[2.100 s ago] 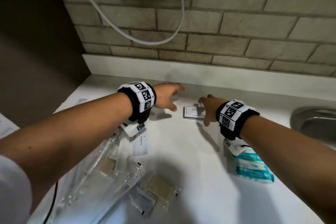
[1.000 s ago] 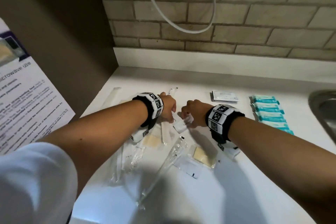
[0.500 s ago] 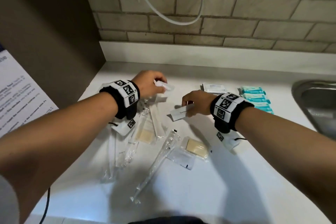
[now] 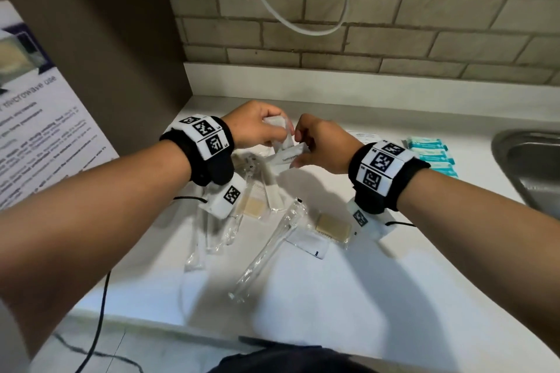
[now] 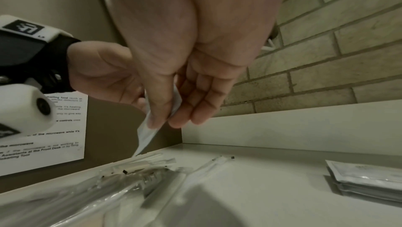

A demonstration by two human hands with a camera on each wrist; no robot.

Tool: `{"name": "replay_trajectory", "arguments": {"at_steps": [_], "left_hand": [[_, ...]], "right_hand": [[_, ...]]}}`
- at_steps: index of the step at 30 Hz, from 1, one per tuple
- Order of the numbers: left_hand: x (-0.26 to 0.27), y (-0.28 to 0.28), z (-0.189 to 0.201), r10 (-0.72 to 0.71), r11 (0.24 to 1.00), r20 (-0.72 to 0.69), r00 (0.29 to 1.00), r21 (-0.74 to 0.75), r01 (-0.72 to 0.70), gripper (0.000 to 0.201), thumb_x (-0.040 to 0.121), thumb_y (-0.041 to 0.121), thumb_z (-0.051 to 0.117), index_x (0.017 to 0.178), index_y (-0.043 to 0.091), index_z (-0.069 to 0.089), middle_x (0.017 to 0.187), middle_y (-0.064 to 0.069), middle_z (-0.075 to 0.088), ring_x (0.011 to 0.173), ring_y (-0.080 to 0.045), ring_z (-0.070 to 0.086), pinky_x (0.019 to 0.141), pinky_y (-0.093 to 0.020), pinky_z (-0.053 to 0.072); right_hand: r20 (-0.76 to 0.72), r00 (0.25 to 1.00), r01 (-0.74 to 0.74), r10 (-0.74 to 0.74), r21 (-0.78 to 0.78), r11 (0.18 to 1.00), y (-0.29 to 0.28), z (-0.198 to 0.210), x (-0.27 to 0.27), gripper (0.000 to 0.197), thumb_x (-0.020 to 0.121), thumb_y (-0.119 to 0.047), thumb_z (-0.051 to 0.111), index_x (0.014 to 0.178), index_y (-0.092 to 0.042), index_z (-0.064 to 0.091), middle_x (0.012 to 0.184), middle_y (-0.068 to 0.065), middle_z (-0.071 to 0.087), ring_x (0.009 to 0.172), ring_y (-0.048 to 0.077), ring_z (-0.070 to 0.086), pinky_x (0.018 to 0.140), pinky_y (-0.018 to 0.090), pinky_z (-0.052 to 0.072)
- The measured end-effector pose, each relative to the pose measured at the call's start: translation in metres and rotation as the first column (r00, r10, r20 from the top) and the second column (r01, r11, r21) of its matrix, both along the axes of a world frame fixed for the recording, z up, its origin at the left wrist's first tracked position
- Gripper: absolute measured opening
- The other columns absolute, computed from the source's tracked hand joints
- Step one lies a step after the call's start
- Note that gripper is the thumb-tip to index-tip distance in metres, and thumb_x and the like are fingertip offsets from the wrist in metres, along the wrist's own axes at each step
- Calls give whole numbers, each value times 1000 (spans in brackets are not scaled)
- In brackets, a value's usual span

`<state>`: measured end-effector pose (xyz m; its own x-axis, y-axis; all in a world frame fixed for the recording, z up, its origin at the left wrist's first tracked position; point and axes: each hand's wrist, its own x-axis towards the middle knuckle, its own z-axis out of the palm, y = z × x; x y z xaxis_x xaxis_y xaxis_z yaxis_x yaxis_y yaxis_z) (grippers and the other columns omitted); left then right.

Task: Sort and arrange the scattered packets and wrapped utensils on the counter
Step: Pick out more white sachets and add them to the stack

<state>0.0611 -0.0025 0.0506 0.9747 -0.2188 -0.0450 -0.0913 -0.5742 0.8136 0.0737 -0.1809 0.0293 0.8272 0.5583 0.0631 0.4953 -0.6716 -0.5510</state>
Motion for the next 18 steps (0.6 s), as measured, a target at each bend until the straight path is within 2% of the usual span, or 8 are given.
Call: {"name": "replay_trajectory", "arguments": {"at_steps": [4,6,8,9,12,14,16,18], "left_hand": [[-9,3,-1,93,996,-14,996,-6,-93,34,81,-5,64,110,9,52,80,-3,64,62,-20,62,52,-23,54],[-13,10,-5,127,992,-19,992,28,-126,44,78,-4,69,115,7,47,79,-3,64,60,-21,62,51,-24,53],[-17,15,-7,134,991,-27,991,32,-133,46,79,0,73,119,8,53,78,-1,65,62,-17,62,57,-24,53],[-20,16,-8,125,992,-34,992,12,-124,44,81,3,72,121,9,55,79,-1,67,66,-15,63,63,-23,52],[-27,13,-9,121,988,-63,991,-88,-126,33,90,12,64,123,12,61,101,-7,73,90,-16,69,87,-27,53],[-31,10,-9,135,983,-64,989,-120,-142,28,94,16,59,122,14,64,110,-8,72,96,-17,67,91,-29,51],[-36,7,-7,149,979,-62,987,-135,-156,27,97,21,54,122,14,65,113,-10,71,96,-17,65,91,-30,49],[-41,6,-6,137,973,-107,985,-170,-154,29,99,29,51,119,14,66,114,-13,70,95,-21,65,90,-36,48]], "right_hand": [[7,999,-37,37,-1,999,0,3,-9,40,68,-17,86,86,-14,50,63,-10,47,55,5,42,50,12,34],[-6,998,-61,62,13,998,3,6,-13,36,69,-19,85,86,-15,53,62,-13,51,51,2,45,49,11,36],[-34,998,-58,60,63,996,5,9,-15,33,71,-18,84,90,-15,56,62,-11,57,46,0,51,48,11,38],[-55,997,-45,50,100,994,7,10,-14,32,72,-17,83,91,-14,57,65,-6,61,48,3,55,52,16,43],[-109,994,12,10,194,981,10,11,-12,31,74,-10,81,91,-10,55,72,8,65,60,22,64,61,34,50],[-113,993,41,-17,220,975,12,10,-12,30,74,-11,81,86,-12,53,68,4,62,60,25,64,59,33,49],[-86,995,68,-51,211,975,13,9,-13,33,75,-17,81,84,-13,50,62,-1,57,56,22,61,52,27,44],[-35,995,96,-92,173,980,14,9,-14,37,74,-26,82,83,-12,48,61,0,53,54,22,57,50,27,41]]}}
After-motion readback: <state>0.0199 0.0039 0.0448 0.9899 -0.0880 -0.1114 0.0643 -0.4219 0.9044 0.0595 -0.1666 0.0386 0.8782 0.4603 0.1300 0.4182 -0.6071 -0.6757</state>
